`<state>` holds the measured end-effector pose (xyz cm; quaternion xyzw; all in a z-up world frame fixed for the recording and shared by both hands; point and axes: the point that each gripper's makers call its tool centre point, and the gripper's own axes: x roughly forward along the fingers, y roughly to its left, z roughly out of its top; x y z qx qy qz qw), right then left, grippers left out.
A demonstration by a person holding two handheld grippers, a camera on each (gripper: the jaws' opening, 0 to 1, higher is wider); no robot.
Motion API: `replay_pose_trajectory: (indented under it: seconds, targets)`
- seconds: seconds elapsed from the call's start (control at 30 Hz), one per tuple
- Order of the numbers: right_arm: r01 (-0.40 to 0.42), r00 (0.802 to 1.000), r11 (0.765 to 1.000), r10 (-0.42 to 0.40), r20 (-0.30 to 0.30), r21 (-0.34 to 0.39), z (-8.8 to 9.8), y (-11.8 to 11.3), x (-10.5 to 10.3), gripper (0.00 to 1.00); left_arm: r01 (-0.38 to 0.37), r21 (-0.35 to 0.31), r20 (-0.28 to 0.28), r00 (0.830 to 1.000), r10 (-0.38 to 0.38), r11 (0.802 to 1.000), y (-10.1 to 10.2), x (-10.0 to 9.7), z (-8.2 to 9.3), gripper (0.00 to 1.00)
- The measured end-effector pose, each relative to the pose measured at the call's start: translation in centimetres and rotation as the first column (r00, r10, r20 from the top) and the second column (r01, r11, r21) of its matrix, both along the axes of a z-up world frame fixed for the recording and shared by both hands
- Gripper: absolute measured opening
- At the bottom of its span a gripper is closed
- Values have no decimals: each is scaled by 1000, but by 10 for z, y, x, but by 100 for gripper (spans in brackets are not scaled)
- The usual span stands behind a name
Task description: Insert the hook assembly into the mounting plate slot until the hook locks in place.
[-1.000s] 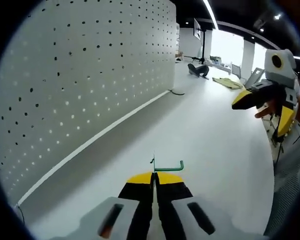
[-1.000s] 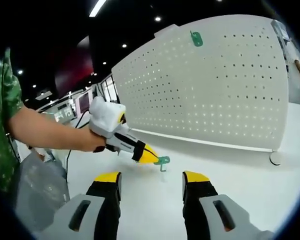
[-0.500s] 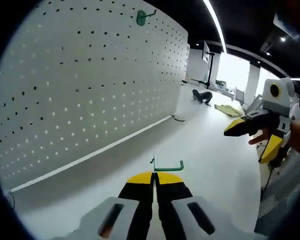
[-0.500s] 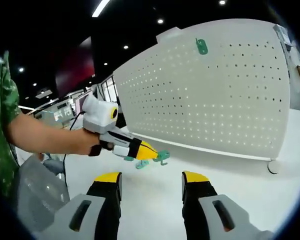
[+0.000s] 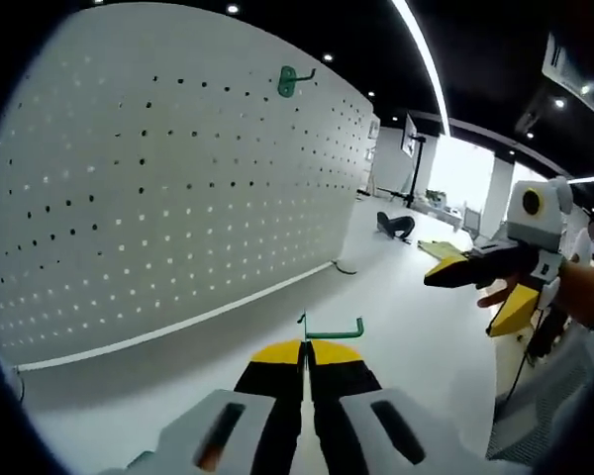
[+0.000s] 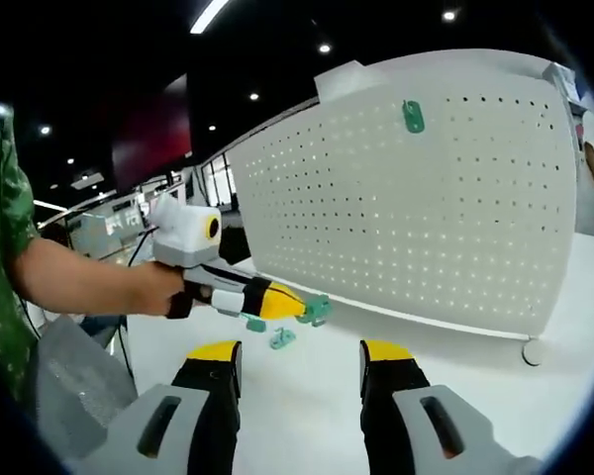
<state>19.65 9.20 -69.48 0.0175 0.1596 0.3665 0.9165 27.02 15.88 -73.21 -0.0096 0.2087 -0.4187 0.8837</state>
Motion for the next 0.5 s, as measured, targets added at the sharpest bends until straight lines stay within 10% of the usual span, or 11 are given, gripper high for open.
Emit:
replay_pose_trajectory:
  seconds: [0.5]
  targets:
    - [4,999,1000,-3,32,-23,20,6,-7,48,-6,-91,59,998,12,996,12,-18,38,2]
